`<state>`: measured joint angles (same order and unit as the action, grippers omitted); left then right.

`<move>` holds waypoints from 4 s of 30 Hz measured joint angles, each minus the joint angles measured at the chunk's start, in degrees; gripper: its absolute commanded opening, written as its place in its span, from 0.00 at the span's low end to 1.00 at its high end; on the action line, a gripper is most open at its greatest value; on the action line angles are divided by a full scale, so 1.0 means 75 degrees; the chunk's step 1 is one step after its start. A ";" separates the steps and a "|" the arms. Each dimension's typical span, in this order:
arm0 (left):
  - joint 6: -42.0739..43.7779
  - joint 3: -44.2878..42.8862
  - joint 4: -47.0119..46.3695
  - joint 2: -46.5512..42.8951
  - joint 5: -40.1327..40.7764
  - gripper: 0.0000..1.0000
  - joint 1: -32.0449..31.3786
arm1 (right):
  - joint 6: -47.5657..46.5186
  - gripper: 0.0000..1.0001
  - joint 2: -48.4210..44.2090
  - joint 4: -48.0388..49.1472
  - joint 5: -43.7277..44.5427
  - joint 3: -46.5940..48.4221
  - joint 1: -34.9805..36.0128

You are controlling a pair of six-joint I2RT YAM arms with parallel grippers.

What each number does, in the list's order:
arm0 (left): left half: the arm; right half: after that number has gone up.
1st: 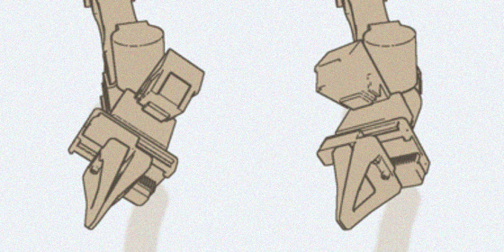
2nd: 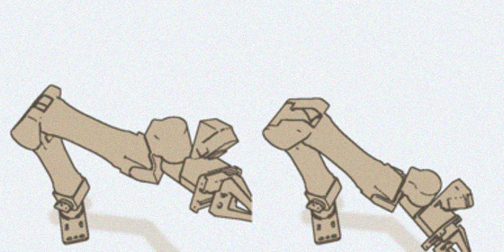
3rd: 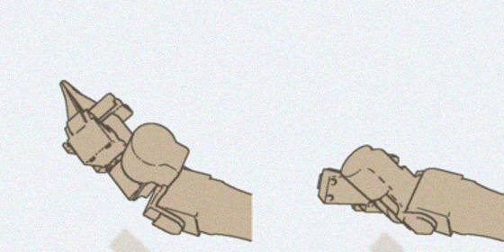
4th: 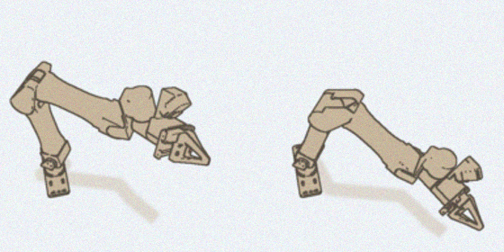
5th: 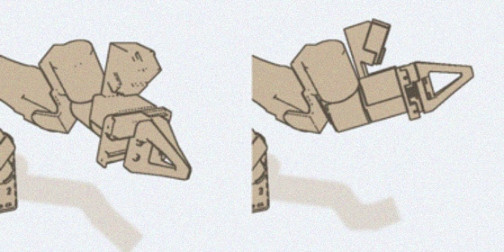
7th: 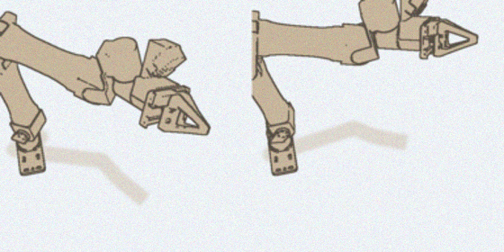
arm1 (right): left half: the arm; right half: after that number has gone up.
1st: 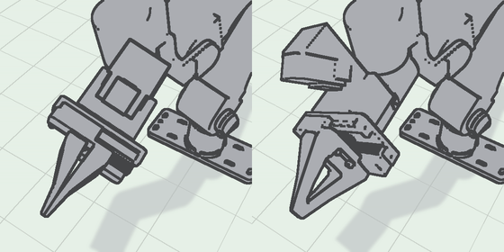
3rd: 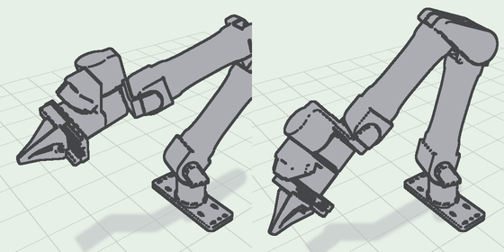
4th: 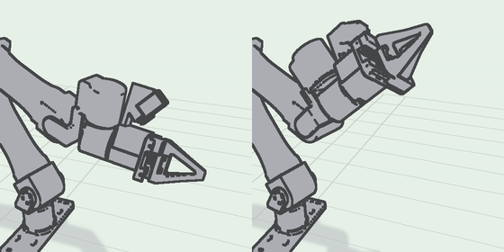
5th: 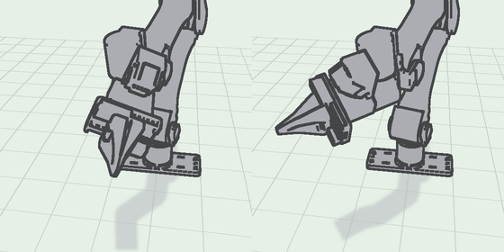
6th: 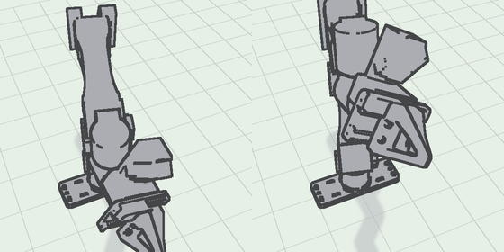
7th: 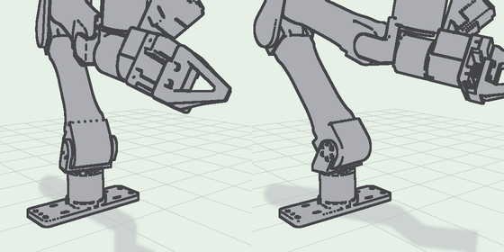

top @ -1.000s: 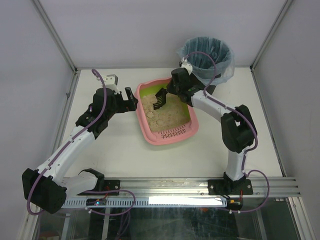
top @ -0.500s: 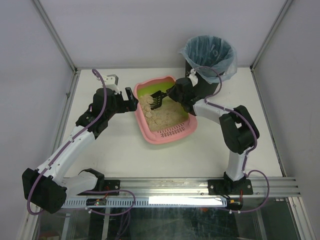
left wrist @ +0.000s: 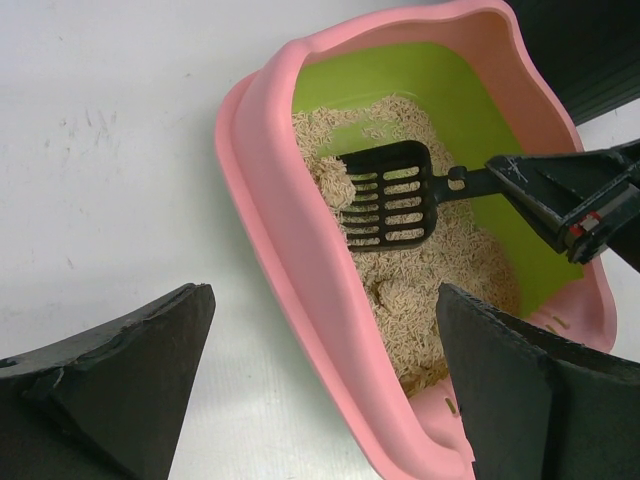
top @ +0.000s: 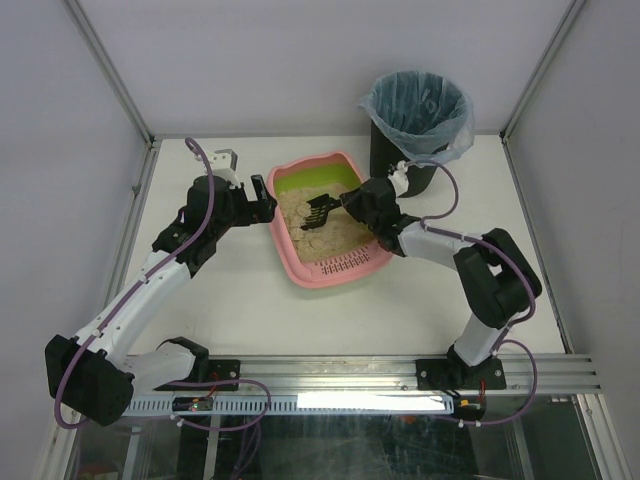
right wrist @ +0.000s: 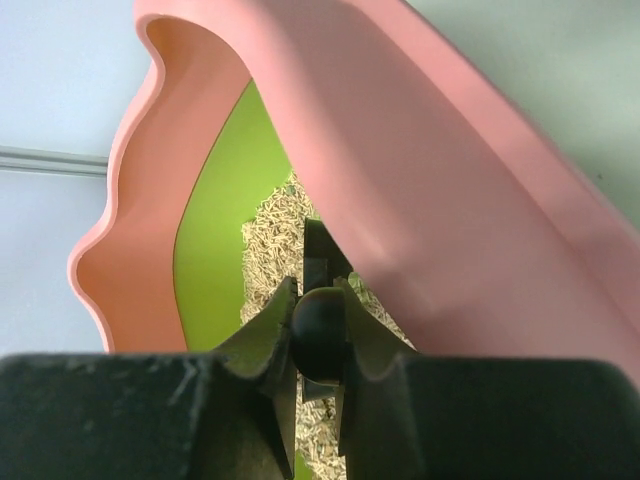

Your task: Clean the litter box

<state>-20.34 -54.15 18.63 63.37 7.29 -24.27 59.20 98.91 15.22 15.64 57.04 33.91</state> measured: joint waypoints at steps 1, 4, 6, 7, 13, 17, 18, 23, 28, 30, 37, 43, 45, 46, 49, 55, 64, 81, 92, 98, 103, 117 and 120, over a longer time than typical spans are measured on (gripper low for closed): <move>0.0000 0.0000 0.0000 0.0000 0.0000 0.99 0.0003 | 0.0070 0.00 -0.0090 0.0073 0.0029 -0.0143 0.0009; 0.0000 0.0000 0.0000 0.0000 0.0000 0.99 0.0003 | 0.0242 0.00 -0.0335 0.0361 0.0122 -0.0568 0.0026; 0.0000 0.0000 0.0000 0.0000 0.0000 0.99 0.0003 | 0.0344 0.00 -0.0458 0.0586 0.0195 -0.0813 0.0035; 0.0000 0.0000 0.0000 0.0000 -0.0003 0.99 0.0000 | 0.0382 0.00 -0.0516 0.0697 0.0227 -0.0921 0.0038; 0.0000 0.0000 0.0000 0.0000 -0.0003 0.99 0.0003 | 0.0507 0.00 -0.0970 0.0959 0.0539 -0.1413 0.0035; 0.0000 0.0000 0.0000 0.0000 -0.0009 0.99 0.0000 | 0.0516 0.00 -0.1402 0.0962 0.0790 -0.1655 0.0003; 0.0000 0.0000 0.0000 0.0003 -0.0015 0.99 0.0003 | 0.0519 0.00 -0.1536 0.0970 0.0848 -0.1722 0.0000; 0.0000 0.0000 0.0000 0.0009 -0.0041 0.99 0.0003 | 0.0516 0.00 -0.2107 0.1017 0.0933 -0.2116 -0.0032; 0.0000 0.0000 0.0003 0.0020 -0.0047 0.99 0.0003 | 0.0510 0.00 -0.2932 0.1035 0.0816 -0.2617 -0.0131; 0.0000 0.0000 0.0000 0.0020 -0.0047 0.99 0.0003 | 0.0510 0.00 -0.3316 0.1131 0.0615 -0.2873 -0.0291; -0.0003 0.0000 0.0000 0.0020 -0.0047 0.99 0.0003 | 0.0970 0.00 -0.4153 0.1929 -0.0819 -0.3858 -0.1346; -0.0003 0.0000 -0.0003 0.0020 -0.0047 0.99 0.0000 | 0.1390 0.00 -0.4182 0.2559 -0.1883 -0.4229 -0.2034; -0.0006 0.0000 -0.0006 0.0020 -0.0050 0.99 0.0000 | 0.1533 0.00 -0.4179 0.2690 -0.2078 -0.4240 -0.2168; -0.0006 0.0000 -0.0009 0.0020 -0.0050 0.99 0.0000 | 0.1591 0.00 -0.4156 0.2786 -0.2177 -0.4237 -0.2200; -0.0006 0.0000 -0.0023 0.0029 -0.0052 0.98 0.0003 | 0.1751 0.00 -0.3955 0.3054 -0.2565 -0.4167 -0.2200; -0.0006 0.0000 -0.0032 0.0035 -0.0050 0.98 0.0000 | 0.1950 0.00 -0.3928 0.3077 -0.2818 -0.4162 -0.2314; -0.0006 0.0000 -0.0099 0.0035 -0.0052 0.98 0.0000 | 0.1996 0.00 -0.3654 0.3144 -0.3092 -0.3882 -0.2124; -0.0006 0.0000 -0.0099 0.0029 -0.0044 0.99 0.0003 | 0.2090 0.00 -0.3570 0.3244 -0.3212 -0.3870 -0.2142; -0.0006 0.0000 -0.0087 0.0020 -0.0023 0.99 0.0000 | 0.2203 0.00 -0.3471 0.3249 -0.3281 -0.3821 -0.2331; -0.0006 0.0003 -0.0099 -0.0009 -0.0035 0.99 0.0003 | 0.2189 0.00 -0.3319 0.3305 -0.3383 -0.3722 -0.2186; -0.0003 0.0003 -0.0087 -0.0009 -0.0026 0.99 0.0000 | 0.2095 0.00 -0.3325 0.3037 -0.3185 -0.3669 -0.2349; -0.0003 0.0003 -0.0085 -0.0009 -0.0026 0.99 0.0000 | 0.2122 0.00 -0.3346 0.3045 -0.3188 -0.3582 -0.2279; -0.0003 0.0003 -0.0087 -0.0009 -0.0032 0.99 0.0000 | 0.2052 0.00 -0.3334 0.3042 -0.3179 -0.3564 -0.2226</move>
<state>-20.36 -54.13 17.98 63.31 7.05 -24.27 74.59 73.91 38.04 -8.21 30.30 17.21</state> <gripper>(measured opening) 0.990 0.156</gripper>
